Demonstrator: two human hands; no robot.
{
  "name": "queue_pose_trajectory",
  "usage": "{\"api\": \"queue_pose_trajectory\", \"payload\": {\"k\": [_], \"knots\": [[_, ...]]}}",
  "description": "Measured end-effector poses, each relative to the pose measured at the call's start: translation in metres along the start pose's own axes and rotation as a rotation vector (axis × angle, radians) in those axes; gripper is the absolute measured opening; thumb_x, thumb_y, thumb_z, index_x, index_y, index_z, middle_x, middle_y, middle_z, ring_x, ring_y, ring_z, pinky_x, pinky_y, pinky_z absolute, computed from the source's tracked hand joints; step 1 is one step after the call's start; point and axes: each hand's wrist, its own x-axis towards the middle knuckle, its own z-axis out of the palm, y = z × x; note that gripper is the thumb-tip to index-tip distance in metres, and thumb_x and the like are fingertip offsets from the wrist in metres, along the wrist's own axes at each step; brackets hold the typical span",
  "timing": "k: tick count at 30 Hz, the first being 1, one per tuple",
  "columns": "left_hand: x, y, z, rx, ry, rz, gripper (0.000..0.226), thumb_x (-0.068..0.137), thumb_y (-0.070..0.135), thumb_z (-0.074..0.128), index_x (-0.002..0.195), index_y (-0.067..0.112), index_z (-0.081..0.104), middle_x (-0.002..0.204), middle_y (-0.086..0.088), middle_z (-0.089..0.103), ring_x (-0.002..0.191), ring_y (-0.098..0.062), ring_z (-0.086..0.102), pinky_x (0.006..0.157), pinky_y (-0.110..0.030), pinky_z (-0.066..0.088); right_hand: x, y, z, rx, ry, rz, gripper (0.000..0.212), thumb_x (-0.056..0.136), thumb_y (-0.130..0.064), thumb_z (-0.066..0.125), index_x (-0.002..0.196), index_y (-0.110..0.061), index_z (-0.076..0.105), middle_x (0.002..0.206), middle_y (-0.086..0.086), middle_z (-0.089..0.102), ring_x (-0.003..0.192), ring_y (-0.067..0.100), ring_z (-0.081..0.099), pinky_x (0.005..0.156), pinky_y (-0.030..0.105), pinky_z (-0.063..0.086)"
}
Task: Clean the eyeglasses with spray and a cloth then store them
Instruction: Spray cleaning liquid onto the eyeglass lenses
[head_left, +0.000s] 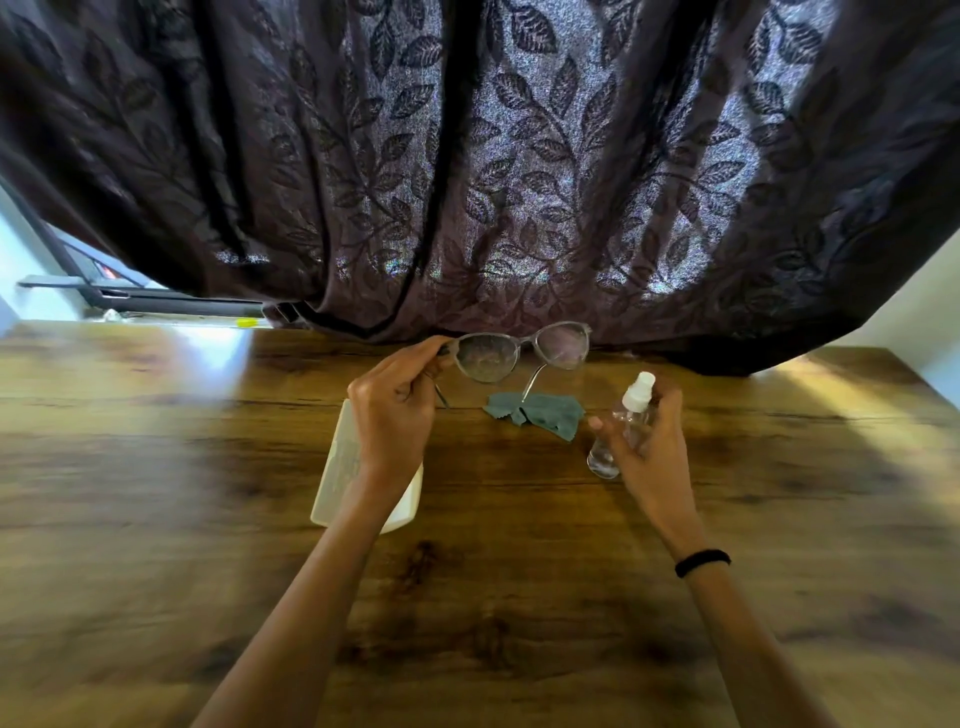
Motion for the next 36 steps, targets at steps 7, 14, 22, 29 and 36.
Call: {"api": "queue_pose_trajectory", "payload": {"k": [7,14,22,29,36], "knots": [[0.002,0.000,-0.001,-0.105,0.074,-0.158,0.028,0.079,-0.007,0.060,0.107,-0.001,0.061,0.098,-0.006,0.067,0.085,0.007,0.064,0.081,-0.014,0.051,0.011,-0.030,-0.015,-0.058,0.208,-0.164,0.041,0.091,-0.040,0.047,0.123,-0.015,0.049,0.119,-0.003,0.052,0.115,0.015,0.049,0.097,0.029,0.040],[0.004,0.003,-0.001,-0.237,0.107,-0.389,0.034,0.080,-0.005,0.063,0.112,0.003,0.058,0.091,0.006,0.069,0.084,-0.005,0.065,0.085,-0.039,0.055,0.034,-0.049,-0.010,-0.267,0.071,-0.210,0.031,0.085,-0.020,0.060,0.115,-0.014,0.060,0.110,0.002,0.067,0.121,0.010,0.047,0.112,0.041,0.000],[0.005,-0.006,-0.014,-0.155,-0.155,-0.383,0.028,0.090,-0.001,0.050,0.116,0.006,0.059,0.094,0.009,0.070,0.093,-0.014,0.067,0.080,-0.022,0.054,0.037,-0.060,-0.004,-0.343,0.119,-0.314,0.013,0.088,-0.017,0.057,0.087,-0.011,0.069,0.088,0.002,0.073,0.080,0.016,0.063,0.112,0.041,0.005],[0.020,0.002,-0.022,0.217,-0.223,-0.141,0.030,0.089,0.002,0.053,0.118,0.009,0.060,0.107,0.008,0.061,0.102,-0.003,0.057,0.085,-0.001,0.037,0.038,-0.063,-0.003,-0.513,0.109,-0.410,0.014,0.086,-0.008,0.057,0.088,-0.013,0.070,0.084,0.002,0.069,0.084,0.021,0.060,0.113,0.044,0.010],[0.033,0.043,-0.006,0.400,-0.611,0.112,0.027,0.085,0.014,0.060,0.111,0.016,0.066,0.113,0.001,0.065,0.109,-0.019,0.054,0.086,-0.034,0.047,0.033,-0.063,0.008,-0.515,0.069,-0.498,0.014,0.084,-0.019,0.057,0.083,-0.016,0.071,0.078,0.000,0.068,0.081,0.020,0.058,0.111,0.038,0.011]]}}
